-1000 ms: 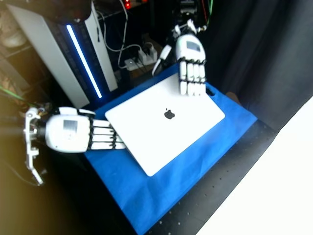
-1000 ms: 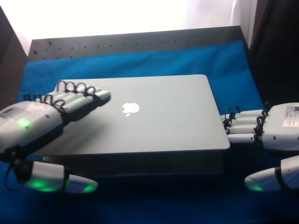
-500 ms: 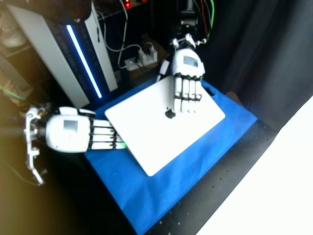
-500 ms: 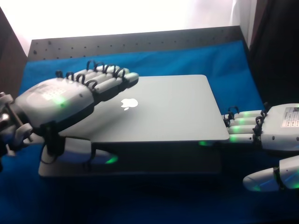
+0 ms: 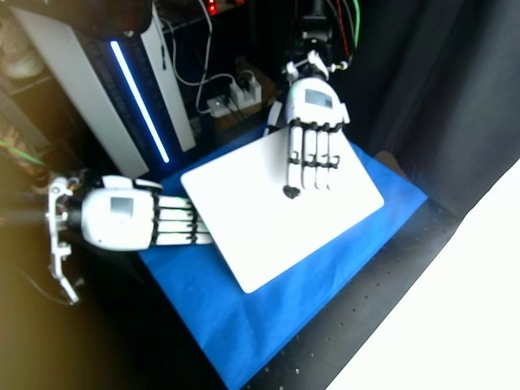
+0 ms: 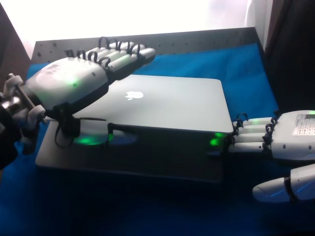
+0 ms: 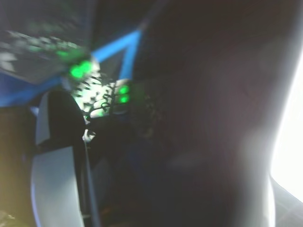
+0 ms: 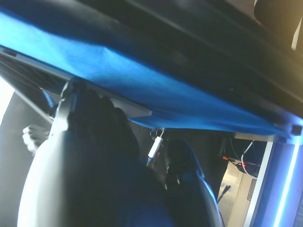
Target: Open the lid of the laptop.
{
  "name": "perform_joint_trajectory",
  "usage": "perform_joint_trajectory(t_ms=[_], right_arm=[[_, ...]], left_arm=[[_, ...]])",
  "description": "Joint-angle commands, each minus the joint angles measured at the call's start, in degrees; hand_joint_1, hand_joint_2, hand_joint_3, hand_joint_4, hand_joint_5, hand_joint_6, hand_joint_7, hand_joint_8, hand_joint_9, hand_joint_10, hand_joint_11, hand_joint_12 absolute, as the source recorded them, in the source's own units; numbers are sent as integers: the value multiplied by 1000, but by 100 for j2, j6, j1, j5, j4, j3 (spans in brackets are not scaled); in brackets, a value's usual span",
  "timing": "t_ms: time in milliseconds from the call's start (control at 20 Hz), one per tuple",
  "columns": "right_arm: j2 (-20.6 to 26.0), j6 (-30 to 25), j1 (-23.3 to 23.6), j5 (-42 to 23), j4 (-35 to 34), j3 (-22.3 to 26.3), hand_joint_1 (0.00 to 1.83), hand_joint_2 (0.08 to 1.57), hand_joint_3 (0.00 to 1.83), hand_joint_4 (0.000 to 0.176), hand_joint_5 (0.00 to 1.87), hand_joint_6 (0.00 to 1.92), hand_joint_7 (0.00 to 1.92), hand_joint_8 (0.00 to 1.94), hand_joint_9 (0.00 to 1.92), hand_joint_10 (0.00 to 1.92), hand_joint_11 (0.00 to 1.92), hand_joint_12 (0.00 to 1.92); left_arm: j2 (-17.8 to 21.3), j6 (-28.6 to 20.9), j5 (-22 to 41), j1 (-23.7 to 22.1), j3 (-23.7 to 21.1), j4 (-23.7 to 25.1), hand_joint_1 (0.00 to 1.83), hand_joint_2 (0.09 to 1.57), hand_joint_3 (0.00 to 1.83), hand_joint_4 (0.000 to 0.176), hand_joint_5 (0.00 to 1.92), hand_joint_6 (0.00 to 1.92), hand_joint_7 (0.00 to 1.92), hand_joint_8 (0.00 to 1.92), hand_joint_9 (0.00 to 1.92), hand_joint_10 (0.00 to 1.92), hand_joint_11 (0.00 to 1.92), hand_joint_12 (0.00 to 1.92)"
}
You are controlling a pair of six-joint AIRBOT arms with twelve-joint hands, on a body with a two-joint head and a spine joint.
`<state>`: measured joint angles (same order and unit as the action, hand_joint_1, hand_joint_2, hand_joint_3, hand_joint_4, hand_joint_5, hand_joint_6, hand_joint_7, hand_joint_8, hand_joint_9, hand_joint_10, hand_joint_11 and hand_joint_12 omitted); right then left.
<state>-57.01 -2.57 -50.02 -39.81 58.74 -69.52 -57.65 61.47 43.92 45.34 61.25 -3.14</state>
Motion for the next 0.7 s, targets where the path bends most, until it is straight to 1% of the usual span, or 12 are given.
perform_joint_trajectory(t_ms=[0,50,100,150,250,300,350,400,450,500,550,650], right_arm=[[-94,-32,-17,-326,50,42,0,1399,2,0,0,0,0,0,0,0,0,0],[-95,-32,-18,-326,59,43,5,1403,3,0,0,0,0,0,0,0,0,0],[-95,-32,-29,-326,60,43,10,1406,4,0,0,0,0,0,0,0,0,0],[-95,-32,-41,-326,60,42,12,1405,4,0,0,0,0,0,0,0,0,0],[-95,-32,-43,-326,63,42,7,1401,1,0,0,0,0,0,0,0,0,0],[-95,-32,-43,-326,63,39,8,1402,1,0,0,0,0,0,0,0,0,0],[-95,-32,-43,-326,63,36,7,1402,1,0,0,0,0,0,0,0,0,0],[-95,-32,-43,-326,63,34,1,1405,2,0,0,0,0,0,0,0,0,0],[-95,-32,-42,-326,62,29,0,1405,2,0,0,0,0,0,0,0,0,0],[-96,-32,-41,-326,59,22,0,1405,2,0,0,0,0,0,0,0,0,0],[-98,-32,-39,-326,47,12,18,1404,1,0,0,0,0,0,0,0,0,0],[-97,-32,-29,-327,-29,-24,2,1402,0,0,0,0,0,0,0,0,0,0]], left_arm=[[-37,24,839,-128,85,-232,893,1050,0,0,0,0,0,0,0,0,0,0],[-93,24,846,-194,161,-311,879,1045,0,33,0,0,0,0,0,0,0,0],[-132,24,835,-248,217,-359,873,1041,0,36,0,0,0,0,0,0,0,0],[-211,25,785,-377,337,-427,891,1044,0,60,0,0,0,0,0,0,0,0],[-293,49,634,-605,486,-444,971,1045,0,29,0,0,0,0,0,0,0,0],[-327,128,504,-756,555,-431,982,1049,0,31,0,0,0,0,0,0,0,0],[-391,335,299,-966,623,-431,923,1051,0,44,0,0,0,0,0,0,0,0],[-412,365,263,-1008,644,-431,856,1050,0,37,0,0,0,0,0,0,0,0],[-451,375,228,-1043,674,-431,833,1055,2,38,0,0,0,0,0,0,0,0],[-460,375,240,-1043,672,-431,826,1060,4,57,0,0,0,0,0,0,0,0],[-470,375,257,-1026,654,-432,819,1058,3,51,0,0,0,0,0,0,0,0],[-488,374,271,-942,625,-449,899,1035,0,79,0,0,0,0,0,0,0,0]])
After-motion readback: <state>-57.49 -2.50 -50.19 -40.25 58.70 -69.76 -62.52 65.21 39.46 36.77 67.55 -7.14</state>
